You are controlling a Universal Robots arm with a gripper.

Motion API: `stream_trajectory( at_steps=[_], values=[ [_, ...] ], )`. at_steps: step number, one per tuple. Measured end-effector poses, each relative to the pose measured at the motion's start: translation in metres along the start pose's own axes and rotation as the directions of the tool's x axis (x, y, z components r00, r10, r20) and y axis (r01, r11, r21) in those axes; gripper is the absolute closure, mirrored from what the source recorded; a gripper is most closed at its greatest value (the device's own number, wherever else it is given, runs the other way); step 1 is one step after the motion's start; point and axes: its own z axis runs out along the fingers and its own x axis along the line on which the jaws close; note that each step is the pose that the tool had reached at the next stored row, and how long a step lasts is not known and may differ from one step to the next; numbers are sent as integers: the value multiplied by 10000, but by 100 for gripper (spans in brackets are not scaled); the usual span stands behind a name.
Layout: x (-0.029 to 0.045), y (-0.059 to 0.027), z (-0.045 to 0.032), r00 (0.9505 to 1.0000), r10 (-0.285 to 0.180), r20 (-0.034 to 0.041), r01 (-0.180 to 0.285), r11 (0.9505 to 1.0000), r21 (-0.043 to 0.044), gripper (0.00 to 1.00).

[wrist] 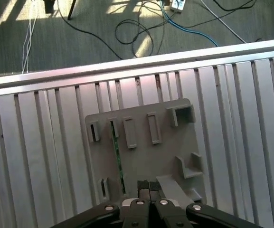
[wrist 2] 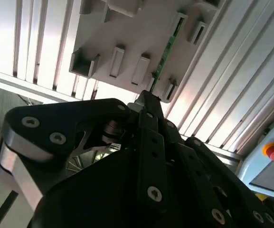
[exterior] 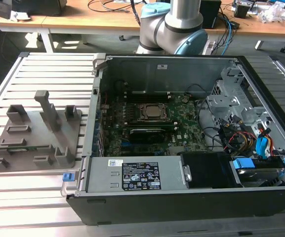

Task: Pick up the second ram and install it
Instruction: 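Pick up the second ram and move it above second insertion slot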

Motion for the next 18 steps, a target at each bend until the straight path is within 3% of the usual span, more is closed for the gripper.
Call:
stream_trajectory(
  at_steps=[3,6,11,15,18],
  values=[
    [0,0,0,9960,-889,-11,889,9960,-22,89],
    [0,0,0,9872,-1597,-19,1597,9872,-40,89],
    [0,0,0,9614,-2751,-29,2751,9614,-72,89],
    [0,0,0,9450,-3270,-32,3270,9450,-86,89],
    [0,0,0,9253,-3791,-34,3791,9253,-101,89]
  ],
)
